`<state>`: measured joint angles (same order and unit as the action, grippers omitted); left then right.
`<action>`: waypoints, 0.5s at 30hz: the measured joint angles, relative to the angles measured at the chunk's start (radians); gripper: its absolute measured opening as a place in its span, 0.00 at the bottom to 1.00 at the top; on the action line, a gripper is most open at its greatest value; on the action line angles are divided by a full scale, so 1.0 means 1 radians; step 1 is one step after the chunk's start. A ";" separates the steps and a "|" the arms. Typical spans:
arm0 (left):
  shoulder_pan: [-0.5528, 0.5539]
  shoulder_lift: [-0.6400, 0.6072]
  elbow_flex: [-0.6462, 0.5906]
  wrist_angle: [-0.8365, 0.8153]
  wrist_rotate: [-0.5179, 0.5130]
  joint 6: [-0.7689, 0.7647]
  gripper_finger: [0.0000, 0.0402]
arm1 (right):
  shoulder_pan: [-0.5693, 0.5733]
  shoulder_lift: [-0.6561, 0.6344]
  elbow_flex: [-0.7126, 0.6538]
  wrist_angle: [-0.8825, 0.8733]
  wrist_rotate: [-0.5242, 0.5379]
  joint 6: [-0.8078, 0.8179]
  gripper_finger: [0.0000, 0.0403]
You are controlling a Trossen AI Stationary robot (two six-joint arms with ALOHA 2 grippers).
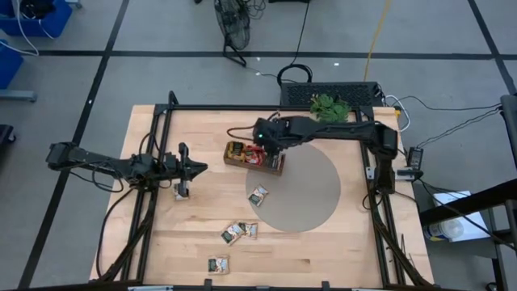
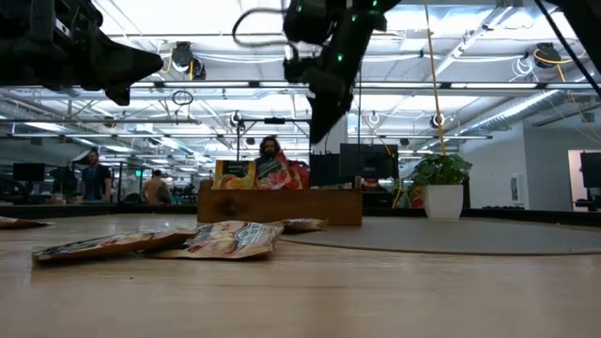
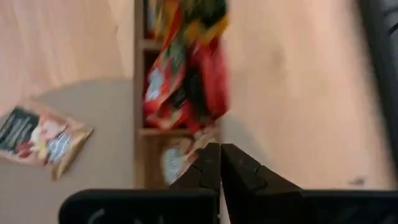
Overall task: Pick & Place Tea
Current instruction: Put the brown tea bag into the right section of the wooden organizer
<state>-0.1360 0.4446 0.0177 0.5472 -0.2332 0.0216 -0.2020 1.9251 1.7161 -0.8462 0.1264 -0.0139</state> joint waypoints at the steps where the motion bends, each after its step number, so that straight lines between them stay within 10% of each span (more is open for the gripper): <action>1: 0.000 0.000 0.000 0.000 0.000 0.000 0.08 | 0.000 0.016 -0.006 -0.002 -0.021 0.014 0.00; 15: 0.000 0.000 0.000 -0.001 -0.002 0.000 0.08 | 0.008 0.083 -0.137 0.041 -0.123 0.111 0.00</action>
<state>-0.1364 0.4446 0.0177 0.5465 -0.2356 0.0216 -0.1944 2.0085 1.5793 -0.8055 0.0035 0.0970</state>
